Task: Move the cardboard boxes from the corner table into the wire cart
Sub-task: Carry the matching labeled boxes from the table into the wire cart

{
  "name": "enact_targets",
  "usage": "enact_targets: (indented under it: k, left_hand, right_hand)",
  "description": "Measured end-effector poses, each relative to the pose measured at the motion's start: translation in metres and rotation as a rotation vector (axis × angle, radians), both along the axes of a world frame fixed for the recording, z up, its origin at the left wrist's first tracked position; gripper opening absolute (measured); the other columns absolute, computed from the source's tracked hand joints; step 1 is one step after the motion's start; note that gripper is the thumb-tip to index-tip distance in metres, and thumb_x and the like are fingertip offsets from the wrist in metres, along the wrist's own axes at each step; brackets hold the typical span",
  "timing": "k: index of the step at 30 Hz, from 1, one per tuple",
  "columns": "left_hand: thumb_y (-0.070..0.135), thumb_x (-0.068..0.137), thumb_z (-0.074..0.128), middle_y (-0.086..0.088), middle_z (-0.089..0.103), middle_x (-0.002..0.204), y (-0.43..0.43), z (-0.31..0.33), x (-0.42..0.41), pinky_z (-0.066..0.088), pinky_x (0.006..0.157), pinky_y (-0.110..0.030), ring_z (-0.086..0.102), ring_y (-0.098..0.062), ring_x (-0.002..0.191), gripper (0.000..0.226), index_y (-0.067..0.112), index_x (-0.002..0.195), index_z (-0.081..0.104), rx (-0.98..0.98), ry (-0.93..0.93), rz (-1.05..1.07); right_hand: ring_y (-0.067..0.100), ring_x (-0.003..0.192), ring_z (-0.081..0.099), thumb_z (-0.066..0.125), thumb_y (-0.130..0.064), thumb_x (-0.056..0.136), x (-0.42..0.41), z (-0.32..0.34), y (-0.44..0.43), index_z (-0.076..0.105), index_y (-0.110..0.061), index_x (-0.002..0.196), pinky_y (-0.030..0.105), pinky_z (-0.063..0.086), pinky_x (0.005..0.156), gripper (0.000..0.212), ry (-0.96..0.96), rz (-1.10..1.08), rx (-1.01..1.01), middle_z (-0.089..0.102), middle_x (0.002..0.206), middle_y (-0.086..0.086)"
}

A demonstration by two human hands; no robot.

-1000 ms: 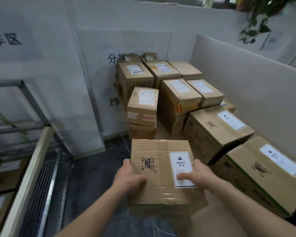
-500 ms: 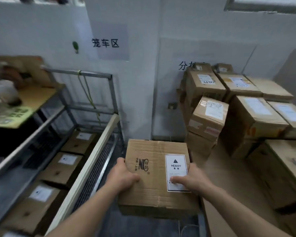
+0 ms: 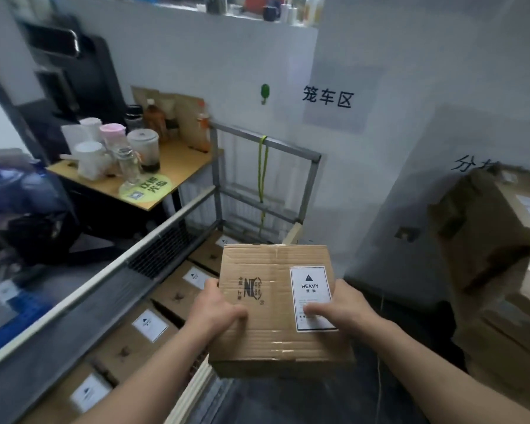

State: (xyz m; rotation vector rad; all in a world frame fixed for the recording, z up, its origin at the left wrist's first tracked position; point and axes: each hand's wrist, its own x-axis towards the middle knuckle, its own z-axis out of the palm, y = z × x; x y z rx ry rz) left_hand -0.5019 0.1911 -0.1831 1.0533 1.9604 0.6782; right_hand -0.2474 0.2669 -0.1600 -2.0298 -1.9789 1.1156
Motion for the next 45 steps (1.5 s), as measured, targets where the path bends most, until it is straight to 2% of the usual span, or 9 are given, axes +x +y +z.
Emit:
enact_targets:
  k: [6,10,15,19,24,29,35,39,45]
  left_hand:
    - [0.028,0.068,0.087,0.011,0.06,0.1,0.01,-0.005,-0.083,0.043,0.066,-0.025,0.057,-0.005,0.088,0.069,0.02,0.118,0.041,0.034,-0.006,0.121]
    - [0.031,0.068,0.086,0.01,0.06,0.1,0.001,-0.014,-0.125,0.048,0.069,-0.03,0.058,-0.006,0.089,0.067,0.023,0.116,0.04,0.008,-0.018,0.209]
    - [0.026,0.07,0.085,0.005,0.06,0.103,-0.015,-0.031,-0.164,0.053,0.089,-0.037,0.06,-0.017,0.099,0.064,0.019,0.115,0.04,-0.048,-0.056,0.348]
    - [0.022,0.072,0.085,0.005,0.058,0.104,-0.032,-0.057,-0.185,0.056,0.09,-0.041,0.061,-0.018,0.099,0.06,0.019,0.113,0.041,-0.094,-0.083,0.463]
    - [0.019,0.073,0.081,0.005,0.062,0.101,-0.055,-0.115,-0.193,0.055,0.071,-0.032,0.062,-0.01,0.086,0.056,0.021,0.112,0.041,-0.164,-0.134,0.654]
    - [0.012,0.075,0.08,0.007,0.062,0.11,-0.067,-0.194,-0.186,0.054,0.088,-0.035,0.063,-0.016,0.096,0.057,0.024,0.113,0.039,-0.22,-0.205,0.854]
    - [0.015,0.078,0.08,0.008,0.063,0.109,-0.085,-0.293,-0.166,0.043,0.081,-0.025,0.06,-0.015,0.094,0.055,0.026,0.114,0.041,-0.327,-0.225,0.959]
    - [0.016,0.081,0.079,0.005,0.063,0.108,-0.093,-0.346,-0.152,0.046,0.081,-0.027,0.062,-0.017,0.097,0.052,0.025,0.114,0.04,-0.385,-0.276,0.955]
    - [0.019,0.087,0.076,0.012,0.06,0.103,-0.096,-0.389,-0.149,0.043,0.067,-0.02,0.058,-0.009,0.088,0.05,0.029,0.117,0.038,-0.391,-0.304,0.962]
  right_hand:
    - [0.016,0.102,0.068,0.083,-0.052,0.063,-0.091,-0.002,0.038,0.068,-0.024,0.111,0.041,0.055,0.093,0.058,-0.009,0.103,-0.001,0.073,0.109,-0.008]
    - [0.012,0.094,0.069,0.082,-0.05,0.062,-0.146,-0.008,0.053,0.07,-0.033,0.094,0.037,0.056,0.088,0.038,-0.035,0.207,0.029,0.075,0.103,-0.013]
    - [0.014,0.093,0.063,0.078,-0.066,0.049,-0.213,-0.023,0.071,0.054,-0.029,0.104,0.037,0.051,0.077,0.07,-0.088,0.295,0.037,0.064,0.098,-0.013]
    - [0.014,0.09,0.06,0.076,-0.068,0.047,-0.261,-0.047,0.08,0.052,-0.029,0.105,0.036,0.045,0.07,0.074,-0.113,0.42,0.011,0.062,0.098,-0.013]
    - [0.005,0.088,0.063,0.082,-0.058,0.059,-0.307,-0.11,0.09,0.049,-0.032,0.115,0.031,0.052,0.073,0.07,-0.099,0.577,-0.052,0.063,0.099,-0.018]
    - [0.002,0.088,0.066,0.083,-0.055,0.066,-0.346,-0.193,0.099,0.049,-0.033,0.116,0.033,0.059,0.081,0.064,-0.105,0.726,-0.123,0.067,0.099,-0.018]
    - [0.008,0.091,0.065,0.08,-0.053,0.071,-0.355,-0.304,0.092,0.049,-0.028,0.117,0.031,0.055,0.08,0.06,-0.224,0.856,-0.22,0.067,0.106,-0.013]
    - [0.008,0.088,0.064,0.08,-0.053,0.075,-0.347,-0.361,0.088,0.048,-0.028,0.117,0.026,0.049,0.068,0.059,-0.279,0.888,-0.271,0.066,0.105,-0.013]
    - [-0.003,0.077,0.056,0.076,-0.061,0.077,-0.343,-0.407,0.086,0.043,-0.031,0.117,0.018,0.038,0.055,0.06,-0.314,0.882,-0.307,0.058,0.094,-0.019]
